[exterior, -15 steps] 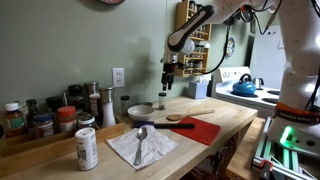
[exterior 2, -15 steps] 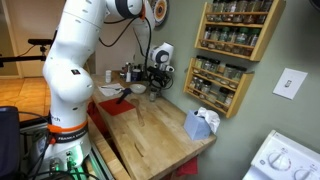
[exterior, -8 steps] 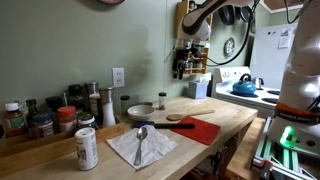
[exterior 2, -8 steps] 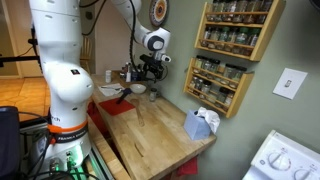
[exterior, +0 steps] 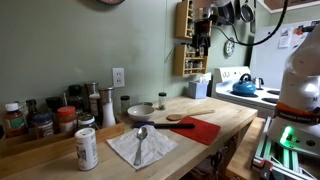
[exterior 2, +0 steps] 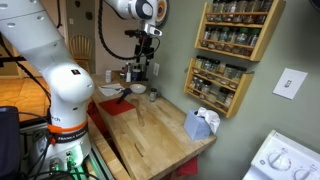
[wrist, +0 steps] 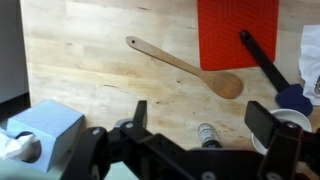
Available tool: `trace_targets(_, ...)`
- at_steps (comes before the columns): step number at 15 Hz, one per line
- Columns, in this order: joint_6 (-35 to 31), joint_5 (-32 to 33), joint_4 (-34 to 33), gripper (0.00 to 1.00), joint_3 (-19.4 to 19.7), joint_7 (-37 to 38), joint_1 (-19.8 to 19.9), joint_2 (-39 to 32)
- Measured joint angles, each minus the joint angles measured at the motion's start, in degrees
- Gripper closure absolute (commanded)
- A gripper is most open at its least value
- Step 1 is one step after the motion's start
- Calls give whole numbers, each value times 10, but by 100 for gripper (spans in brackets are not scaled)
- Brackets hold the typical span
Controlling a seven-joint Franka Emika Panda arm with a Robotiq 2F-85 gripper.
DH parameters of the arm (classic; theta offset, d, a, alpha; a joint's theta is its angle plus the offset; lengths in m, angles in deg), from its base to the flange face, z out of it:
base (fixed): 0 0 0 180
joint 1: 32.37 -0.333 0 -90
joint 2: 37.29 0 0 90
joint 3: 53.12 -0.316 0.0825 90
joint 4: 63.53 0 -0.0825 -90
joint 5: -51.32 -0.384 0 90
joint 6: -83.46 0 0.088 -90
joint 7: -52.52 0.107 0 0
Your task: Pick up the third spice bottle from the right on the bottom shelf of the bottom spice rack and put it on the table
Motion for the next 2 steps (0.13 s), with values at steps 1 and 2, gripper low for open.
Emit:
trace_targets(1,13,1,-1,0,0,8,0,13)
trace_targets(2,17,2,-1,0,0,12,0,18)
